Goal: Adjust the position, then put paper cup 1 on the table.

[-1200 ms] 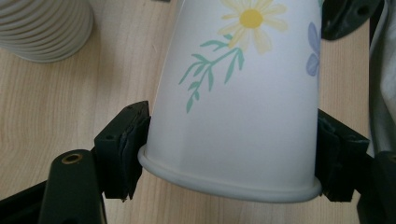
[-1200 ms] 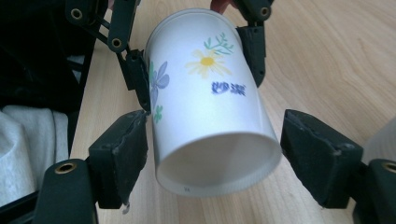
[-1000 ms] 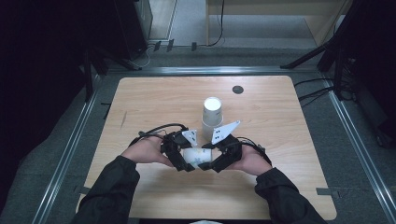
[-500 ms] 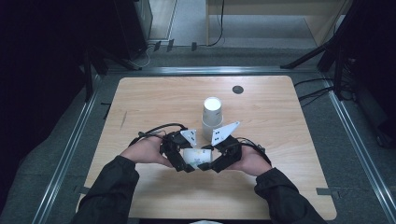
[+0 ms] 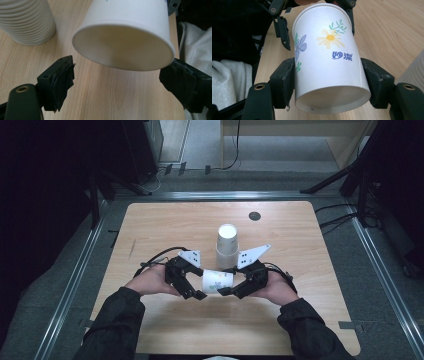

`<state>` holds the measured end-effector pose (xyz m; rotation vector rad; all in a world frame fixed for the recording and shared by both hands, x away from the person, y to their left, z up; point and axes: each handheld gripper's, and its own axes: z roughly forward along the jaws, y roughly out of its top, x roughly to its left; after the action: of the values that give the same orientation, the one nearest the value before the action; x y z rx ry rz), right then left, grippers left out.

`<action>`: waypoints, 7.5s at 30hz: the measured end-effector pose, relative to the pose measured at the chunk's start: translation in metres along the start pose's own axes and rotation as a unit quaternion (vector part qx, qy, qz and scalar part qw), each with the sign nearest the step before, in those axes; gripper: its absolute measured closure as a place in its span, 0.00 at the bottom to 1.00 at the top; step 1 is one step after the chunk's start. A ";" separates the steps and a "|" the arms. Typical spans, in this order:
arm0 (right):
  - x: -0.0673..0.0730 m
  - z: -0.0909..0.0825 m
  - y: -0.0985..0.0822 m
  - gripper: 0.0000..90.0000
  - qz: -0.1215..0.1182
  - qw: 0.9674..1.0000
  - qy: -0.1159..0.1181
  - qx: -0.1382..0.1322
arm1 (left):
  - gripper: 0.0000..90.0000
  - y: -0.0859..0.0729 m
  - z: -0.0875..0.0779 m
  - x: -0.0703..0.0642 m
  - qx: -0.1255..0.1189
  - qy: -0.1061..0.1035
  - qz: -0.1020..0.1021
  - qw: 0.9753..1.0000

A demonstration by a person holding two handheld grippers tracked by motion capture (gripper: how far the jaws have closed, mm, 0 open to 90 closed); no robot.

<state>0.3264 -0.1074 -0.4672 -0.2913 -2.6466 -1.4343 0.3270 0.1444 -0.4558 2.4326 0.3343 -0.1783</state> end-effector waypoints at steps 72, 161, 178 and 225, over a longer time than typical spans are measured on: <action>-0.002 0.003 -0.002 0.28 0.014 1.000 -0.004 0.010 | 0.26 0.007 -0.019 -0.003 -0.002 0.031 0.005 1.000; -0.004 0.003 -0.002 0.36 0.008 1.000 0.016 -0.016 | 0.20 0.002 -0.002 -0.004 -0.140 -0.011 -0.061 0.988; -0.004 0.003 -0.003 0.37 0.010 1.000 0.019 -0.019 | 0.25 0.000 -0.003 -0.002 -0.141 -0.015 -0.059 0.988; -0.002 -0.010 -0.018 0.24 0.029 0.994 -0.104 0.010 | 0.26 -0.060 -0.084 0.040 -0.055 0.123 -0.145 0.980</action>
<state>0.3245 -0.1255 -0.4771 -0.5408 -2.7853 -1.4308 0.3518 0.2502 -0.4362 2.2884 0.7903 0.0178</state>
